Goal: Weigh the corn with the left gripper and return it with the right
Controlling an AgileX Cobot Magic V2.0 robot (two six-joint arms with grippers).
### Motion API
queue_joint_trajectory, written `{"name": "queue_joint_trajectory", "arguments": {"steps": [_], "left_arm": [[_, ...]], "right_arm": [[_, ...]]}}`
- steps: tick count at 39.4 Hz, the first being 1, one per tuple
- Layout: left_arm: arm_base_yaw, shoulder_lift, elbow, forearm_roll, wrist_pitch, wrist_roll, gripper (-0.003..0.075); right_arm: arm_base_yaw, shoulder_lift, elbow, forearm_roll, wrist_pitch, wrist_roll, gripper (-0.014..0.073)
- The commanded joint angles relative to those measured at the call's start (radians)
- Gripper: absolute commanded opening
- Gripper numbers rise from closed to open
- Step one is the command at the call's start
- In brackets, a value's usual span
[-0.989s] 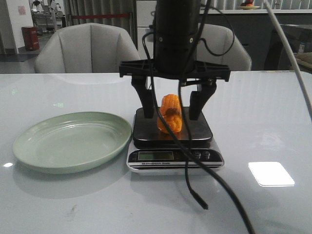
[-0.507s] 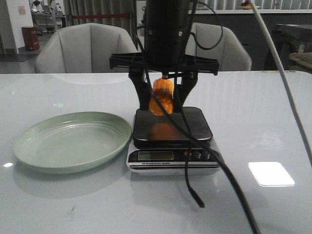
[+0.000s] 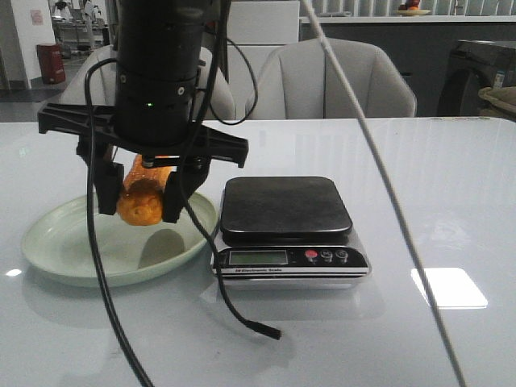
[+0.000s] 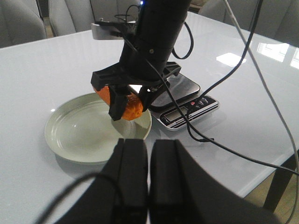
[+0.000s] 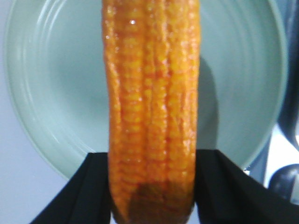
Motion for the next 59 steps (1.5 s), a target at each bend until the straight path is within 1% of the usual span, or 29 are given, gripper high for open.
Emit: {"name": "queue_joint_trajectory", "arguments": {"steps": [1, 5, 7, 9, 11, 13, 22, 25, 30, 32, 35, 40, 43, 49, 54, 59], "left_arm": [[0.003, 0.013, -0.024, -0.008, -0.077, 0.001, 0.0125], [0.003, 0.013, -0.024, -0.008, -0.077, 0.001, 0.0125], [0.003, 0.013, -0.024, -0.008, -0.077, 0.001, 0.0124], [0.003, 0.013, -0.024, -0.008, -0.077, 0.001, 0.0125], [0.003, 0.013, -0.024, -0.008, -0.077, 0.001, 0.0125], [0.003, 0.013, -0.024, -0.008, -0.077, 0.001, 0.0125], [0.003, 0.013, -0.024, -0.008, -0.077, 0.001, 0.0125], [0.003, 0.013, -0.024, -0.008, -0.077, 0.001, 0.0124], [0.003, 0.013, -0.024, -0.008, -0.077, 0.001, 0.0124], [0.003, 0.013, -0.024, -0.008, -0.077, 0.001, 0.0125], [0.003, 0.013, -0.024, -0.008, -0.077, 0.001, 0.0124], [0.003, 0.013, -0.024, -0.008, -0.077, 0.001, 0.0125], [0.003, 0.013, -0.024, -0.008, -0.077, 0.001, 0.0125], [0.003, 0.013, -0.024, -0.008, -0.077, 0.001, 0.0125], [0.003, 0.013, -0.024, -0.008, -0.077, 0.001, 0.0125], [0.003, 0.013, -0.024, -0.008, -0.077, 0.001, 0.0125]], "right_arm": [[0.004, -0.049, -0.033, 0.008, -0.077, -0.008, 0.0248], [0.005, -0.031, -0.033, 0.017, -0.114, -0.008, 0.0368], [0.006, -0.022, -0.033, 0.023, -0.137, -0.008, 0.0458], [0.006, -0.013, -0.033, 0.043, -0.156, -0.008, 0.0525], [0.006, -0.01, -0.033, 0.05, -0.169, -0.008, 0.0573], [0.006, -0.008, -0.033, 0.05, -0.18, -0.008, 0.0601], [-0.021, -0.039, -0.041, 0.05, -0.171, -0.008, 0.0608], [-0.043, -0.066, -0.051, 0.05, -0.123, -0.008, 0.0608], [-0.101, -0.123, -0.062, 0.05, 0.01, -0.026, 0.0608], [-0.126, -0.142, -0.062, 0.052, 0.062, -0.072, 0.0608], [-0.163, -0.174, -0.062, 0.068, 0.127, -0.198, 0.0608], [-0.242, -0.217, -0.062, 0.129, 0.231, -0.41, 0.0608], [-0.29, -0.239, -0.062, 0.142, 0.286, -0.501, 0.0608], [-0.384, -0.286, -0.06, 0.142, 0.362, -0.639, 0.0608], [-0.451, -0.344, -0.006, 0.142, 0.367, -0.729, 0.0608], [-0.488, -0.43, 0.121, 0.141, 0.299, -0.792, 0.0608]]}}
